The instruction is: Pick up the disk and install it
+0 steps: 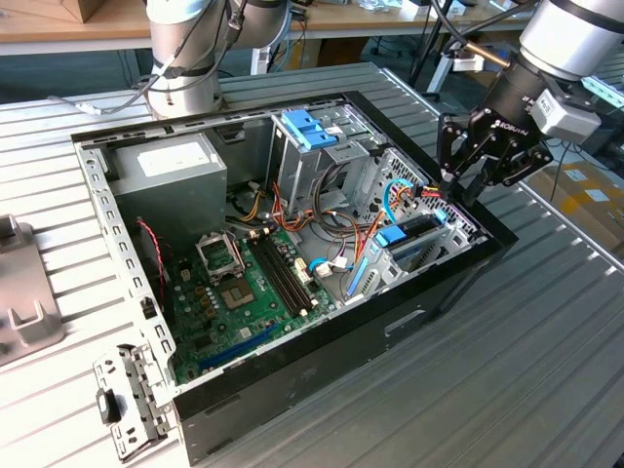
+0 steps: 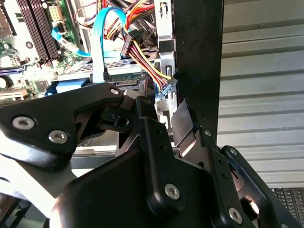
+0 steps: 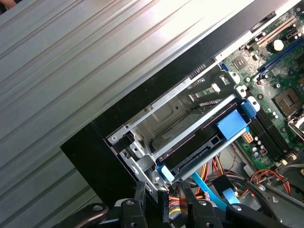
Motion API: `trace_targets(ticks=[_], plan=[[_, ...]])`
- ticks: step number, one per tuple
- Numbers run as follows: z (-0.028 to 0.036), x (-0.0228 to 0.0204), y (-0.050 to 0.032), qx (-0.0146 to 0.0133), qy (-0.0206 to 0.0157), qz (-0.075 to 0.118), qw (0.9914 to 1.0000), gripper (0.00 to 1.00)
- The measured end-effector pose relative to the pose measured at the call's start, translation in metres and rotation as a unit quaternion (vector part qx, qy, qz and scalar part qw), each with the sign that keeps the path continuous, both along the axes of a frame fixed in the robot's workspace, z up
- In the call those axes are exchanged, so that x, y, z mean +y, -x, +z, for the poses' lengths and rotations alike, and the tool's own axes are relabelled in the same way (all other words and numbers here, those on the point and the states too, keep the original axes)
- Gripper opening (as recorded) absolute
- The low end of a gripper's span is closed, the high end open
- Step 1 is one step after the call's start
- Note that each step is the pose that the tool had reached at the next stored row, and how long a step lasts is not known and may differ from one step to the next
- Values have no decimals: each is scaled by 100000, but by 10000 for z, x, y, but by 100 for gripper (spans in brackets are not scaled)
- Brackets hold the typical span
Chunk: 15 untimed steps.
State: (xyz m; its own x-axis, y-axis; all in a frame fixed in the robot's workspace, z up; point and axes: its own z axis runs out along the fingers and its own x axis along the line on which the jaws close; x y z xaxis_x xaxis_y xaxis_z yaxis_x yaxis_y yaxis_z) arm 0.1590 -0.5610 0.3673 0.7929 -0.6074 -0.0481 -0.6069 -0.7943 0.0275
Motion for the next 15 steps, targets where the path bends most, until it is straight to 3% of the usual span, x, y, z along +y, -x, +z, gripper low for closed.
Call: trace_targets(ticks=[3, 6, 8, 9, 12, 15], plan=[[0, 0, -1, -37, -33, 1, 100000, 42], [-4, 0, -1, -554, -905, 1, 99994, 42], [-8, 0, -1, -1335, -1818, 1, 99975, 42], [-9, 0, -1, -1524, -2037, 6, 99968, 42], [-10, 0, -1, -1840, -2313, 6, 99956, 42], [-9, 0, -1, -1845, -2313, 8, 99956, 42]])
